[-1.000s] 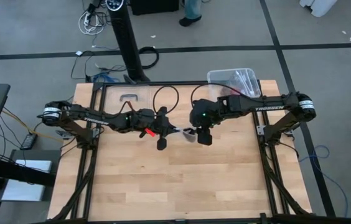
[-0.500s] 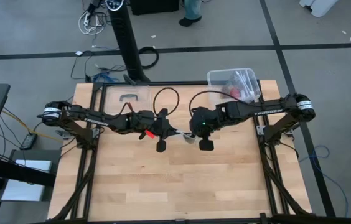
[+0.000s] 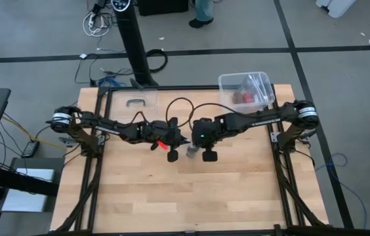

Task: Roll bandage
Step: Put the black bandage into the transparent zip bag, then close the transparent zip bag

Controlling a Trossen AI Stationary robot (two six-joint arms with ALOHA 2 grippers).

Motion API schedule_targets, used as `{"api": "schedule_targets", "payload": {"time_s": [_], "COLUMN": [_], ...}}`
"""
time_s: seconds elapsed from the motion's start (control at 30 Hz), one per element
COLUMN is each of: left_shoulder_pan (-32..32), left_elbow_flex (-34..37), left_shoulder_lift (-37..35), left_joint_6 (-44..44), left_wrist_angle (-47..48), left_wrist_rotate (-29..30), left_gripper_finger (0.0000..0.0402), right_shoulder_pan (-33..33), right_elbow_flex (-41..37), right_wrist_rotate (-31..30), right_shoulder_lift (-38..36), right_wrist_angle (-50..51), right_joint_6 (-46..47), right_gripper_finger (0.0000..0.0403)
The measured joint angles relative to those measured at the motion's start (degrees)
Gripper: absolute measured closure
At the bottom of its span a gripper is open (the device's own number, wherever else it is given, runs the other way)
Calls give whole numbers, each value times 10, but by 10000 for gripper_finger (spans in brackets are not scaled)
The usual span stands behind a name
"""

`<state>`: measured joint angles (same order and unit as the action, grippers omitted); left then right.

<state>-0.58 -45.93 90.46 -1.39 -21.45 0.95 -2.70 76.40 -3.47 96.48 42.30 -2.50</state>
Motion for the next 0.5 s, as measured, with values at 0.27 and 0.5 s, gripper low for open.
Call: {"api": "schedule_targets", "payload": {"time_s": [0.27, 0.5], "left_shoulder_pan": [11, 19], "left_elbow_flex": [-1, 48], "left_shoulder_lift": [-4, -6], "left_joint_6": [-14, -13], "left_wrist_angle": [-8, -108], "left_wrist_rotate": [24, 17], "left_gripper_finger": [399, 399], "right_shoulder_pan": [-17, -48], "right_elbow_flex": [-13, -189], "right_wrist_rotate": [-84, -121], "right_shoulder_lift": [-106, -241], "right_wrist_angle": [40, -55], "right_joint_6": [42, 104], "right_gripper_finger": [393, 366]}}
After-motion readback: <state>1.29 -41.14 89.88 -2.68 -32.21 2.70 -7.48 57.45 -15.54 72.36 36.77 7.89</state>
